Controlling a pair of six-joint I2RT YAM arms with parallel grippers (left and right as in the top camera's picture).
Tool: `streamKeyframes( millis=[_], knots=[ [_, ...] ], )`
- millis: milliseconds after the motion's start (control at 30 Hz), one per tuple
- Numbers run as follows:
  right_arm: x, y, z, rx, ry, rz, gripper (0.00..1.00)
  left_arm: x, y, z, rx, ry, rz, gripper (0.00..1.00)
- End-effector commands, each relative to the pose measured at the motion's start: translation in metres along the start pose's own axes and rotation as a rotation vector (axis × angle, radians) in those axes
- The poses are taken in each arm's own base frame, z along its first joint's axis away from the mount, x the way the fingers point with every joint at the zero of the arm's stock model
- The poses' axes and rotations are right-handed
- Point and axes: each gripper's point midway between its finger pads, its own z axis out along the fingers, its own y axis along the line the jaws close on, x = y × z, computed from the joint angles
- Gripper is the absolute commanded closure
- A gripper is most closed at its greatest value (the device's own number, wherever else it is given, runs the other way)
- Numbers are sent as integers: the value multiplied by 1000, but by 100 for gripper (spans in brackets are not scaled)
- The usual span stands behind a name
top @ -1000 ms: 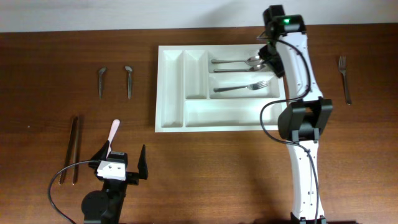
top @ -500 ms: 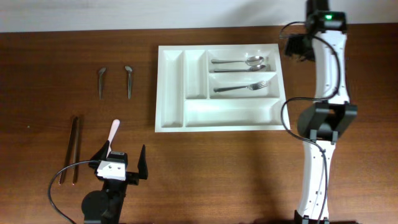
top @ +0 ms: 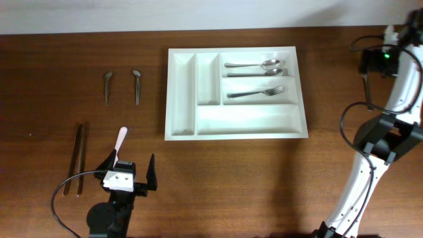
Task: Pack container
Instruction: 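Release the fork and move the right gripper to the second fork, then lower the right gripper over the second fork handle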
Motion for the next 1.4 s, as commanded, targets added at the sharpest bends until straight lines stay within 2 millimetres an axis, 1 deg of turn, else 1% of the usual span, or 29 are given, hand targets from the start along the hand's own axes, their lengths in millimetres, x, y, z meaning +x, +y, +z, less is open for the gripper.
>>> streamKeyframes(
  millis=[0,200,333,500,633,800,1067,1167,1367],
  knots=[
    [-5,1,-12,-24,-32,-101,1,1,3,0,-15,-2,15,1],
    [4,-1,8,-32,11,-122,1,1,3,0,-15,-2,15,1],
    [11,-1,15,-30,42,-123,1,1,3,0,-15,-2,15,1],
    [12,-1,22,-33,49,-123,1,1,3,0,-15,-2,15,1],
    [16,-2,36,-30,67,-121,1,1,3,0,-15,-2,15,1],
    [22,-10,54,7,96,-121,1,1,3,0,-15,-2,15,1],
    [25,-9,77,-4,105,-120,1,1,3,0,-15,-2,15,1],
    [26,-9,81,-5,110,-120,1,1,3,0,-15,-2,15,1],
    [36,-5,98,-30,144,-141,1,1,3,0,-15,-2,15,1]
  ],
)
